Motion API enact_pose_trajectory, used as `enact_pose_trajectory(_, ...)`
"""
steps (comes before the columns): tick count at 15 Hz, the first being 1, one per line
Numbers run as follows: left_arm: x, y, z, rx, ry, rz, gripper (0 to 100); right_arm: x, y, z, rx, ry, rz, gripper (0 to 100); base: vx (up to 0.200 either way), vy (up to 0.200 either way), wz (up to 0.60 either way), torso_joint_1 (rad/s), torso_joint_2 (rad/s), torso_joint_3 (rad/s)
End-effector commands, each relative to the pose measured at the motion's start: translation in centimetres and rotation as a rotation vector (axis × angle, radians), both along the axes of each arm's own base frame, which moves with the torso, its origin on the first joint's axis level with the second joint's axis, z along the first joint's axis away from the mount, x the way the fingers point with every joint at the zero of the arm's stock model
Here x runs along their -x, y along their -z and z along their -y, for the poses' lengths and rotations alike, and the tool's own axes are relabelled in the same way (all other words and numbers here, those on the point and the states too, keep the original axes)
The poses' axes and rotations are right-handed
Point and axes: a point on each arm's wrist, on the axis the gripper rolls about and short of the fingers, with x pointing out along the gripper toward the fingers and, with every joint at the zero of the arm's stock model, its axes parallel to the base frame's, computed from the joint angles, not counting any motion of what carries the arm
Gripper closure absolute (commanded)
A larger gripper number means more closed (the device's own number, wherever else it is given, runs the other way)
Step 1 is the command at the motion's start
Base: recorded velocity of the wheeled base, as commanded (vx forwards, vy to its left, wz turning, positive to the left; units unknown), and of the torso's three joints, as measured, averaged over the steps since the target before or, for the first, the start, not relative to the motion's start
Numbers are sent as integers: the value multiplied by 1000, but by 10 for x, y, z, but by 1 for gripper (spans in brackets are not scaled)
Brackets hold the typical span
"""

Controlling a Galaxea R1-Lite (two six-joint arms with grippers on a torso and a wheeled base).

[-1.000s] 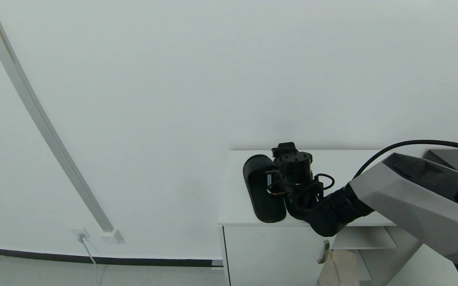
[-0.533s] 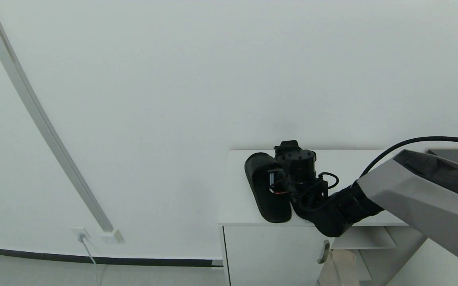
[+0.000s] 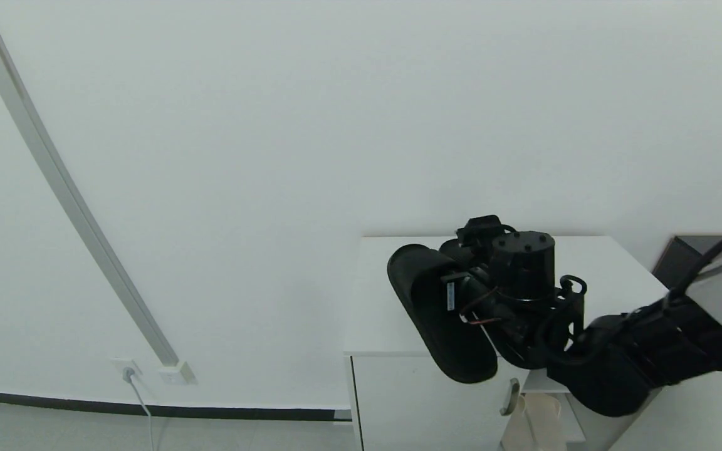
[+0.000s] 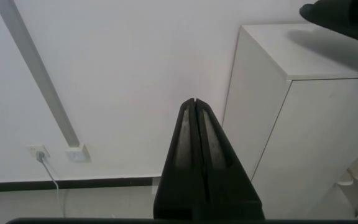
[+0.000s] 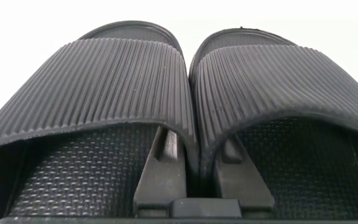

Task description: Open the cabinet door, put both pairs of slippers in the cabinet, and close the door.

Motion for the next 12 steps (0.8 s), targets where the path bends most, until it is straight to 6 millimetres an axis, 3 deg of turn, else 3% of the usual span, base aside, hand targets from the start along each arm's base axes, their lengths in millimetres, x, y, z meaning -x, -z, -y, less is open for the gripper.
enact_pose_trajectory(1,0,0,0,-1,0,-1,100,54,-28,18,-23,-114,23,100,0,0,0,0,0,0)
enact_pose_trajectory(5,0,0,0,-1,0,-1,100,105,-31,40,31,-265,37,100,0,0,0,0,0,0)
enact_pose_trajectory(12,0,0,0,1,0,-1,100,104,-23,40,50,-264,14,100,0,0,0,0,0,0)
